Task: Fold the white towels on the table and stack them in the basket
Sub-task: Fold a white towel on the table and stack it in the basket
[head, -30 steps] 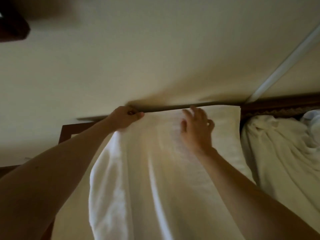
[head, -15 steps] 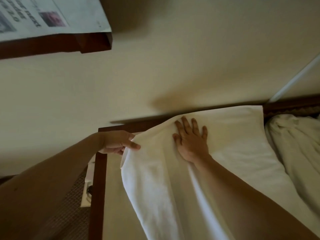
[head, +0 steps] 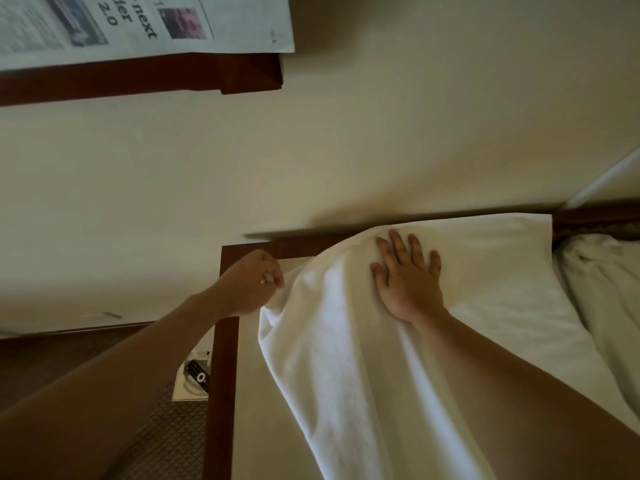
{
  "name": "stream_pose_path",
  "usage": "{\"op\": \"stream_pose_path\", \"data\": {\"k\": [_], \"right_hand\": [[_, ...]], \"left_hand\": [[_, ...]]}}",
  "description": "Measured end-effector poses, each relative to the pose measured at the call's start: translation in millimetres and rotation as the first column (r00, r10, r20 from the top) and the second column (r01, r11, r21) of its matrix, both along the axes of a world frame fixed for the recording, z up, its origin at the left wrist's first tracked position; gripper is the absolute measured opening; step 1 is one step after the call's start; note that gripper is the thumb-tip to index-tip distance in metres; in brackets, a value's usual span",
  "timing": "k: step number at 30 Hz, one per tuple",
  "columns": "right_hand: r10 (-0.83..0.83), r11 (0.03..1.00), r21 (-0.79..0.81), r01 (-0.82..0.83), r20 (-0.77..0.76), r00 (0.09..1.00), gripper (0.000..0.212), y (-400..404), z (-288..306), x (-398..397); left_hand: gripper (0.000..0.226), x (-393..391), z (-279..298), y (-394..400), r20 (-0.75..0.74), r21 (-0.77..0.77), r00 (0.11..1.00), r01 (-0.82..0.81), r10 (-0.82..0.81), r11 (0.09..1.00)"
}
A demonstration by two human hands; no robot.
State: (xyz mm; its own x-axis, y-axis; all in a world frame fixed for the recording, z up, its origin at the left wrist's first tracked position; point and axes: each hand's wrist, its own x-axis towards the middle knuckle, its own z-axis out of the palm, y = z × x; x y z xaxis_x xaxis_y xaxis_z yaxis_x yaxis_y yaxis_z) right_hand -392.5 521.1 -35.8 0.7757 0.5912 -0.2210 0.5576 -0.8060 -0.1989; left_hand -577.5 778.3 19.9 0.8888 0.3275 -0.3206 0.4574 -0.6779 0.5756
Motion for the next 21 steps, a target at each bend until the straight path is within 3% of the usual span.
{"op": "stream_pose_path", "data": {"k": [3,8,12,16,19,21], "right_hand": [[-0.003,1.0,0.005,0.003,0.016,1.0,0.06,-0.2,-0.7,-0.2],[-0.003,1.0,0.016,0.002,0.024,1.0,0.06,-0.5,-1.7,-0.6],[0.007,1.0,-0.002,-0.007,0.021,1.0,0.061,-0.9,-1.8,-0.3],[-0.005,1.0,0.015,0.005,0.022,1.0,0.06,-0.1,-1.9,-0.8],[-0.008,1.0,0.026,0.007,0.016,1.0,0.059,0.0,-1.6,-1.2],[-0.01,1.0,0.024,0.01,0.025,1.0,0.059,-0.5,-2.1,-0.8]], "left_hand": [[0.007,-18.0,0.0,-1.6,-0.143,-0.014,0.981,0.128,-0.128,0.992],[0.037,-30.1,14.4,6.6,-0.285,-0.108,0.934,0.194,-0.217,0.975],[0.023,-24.4,15.0,24.0,-0.29,0.071,0.928,0.263,-0.232,0.962],[0.018,-15.4,15.8,67.7,-0.163,0.109,0.977,-0.12,0.137,0.987],[0.008,-7.0,6.7,76.4,-0.07,-0.004,0.907,-0.416,0.415,0.909],[0.028,3.4,0.5,63.7,-0.042,-0.038,0.848,-0.53,0.529,0.847]]}}
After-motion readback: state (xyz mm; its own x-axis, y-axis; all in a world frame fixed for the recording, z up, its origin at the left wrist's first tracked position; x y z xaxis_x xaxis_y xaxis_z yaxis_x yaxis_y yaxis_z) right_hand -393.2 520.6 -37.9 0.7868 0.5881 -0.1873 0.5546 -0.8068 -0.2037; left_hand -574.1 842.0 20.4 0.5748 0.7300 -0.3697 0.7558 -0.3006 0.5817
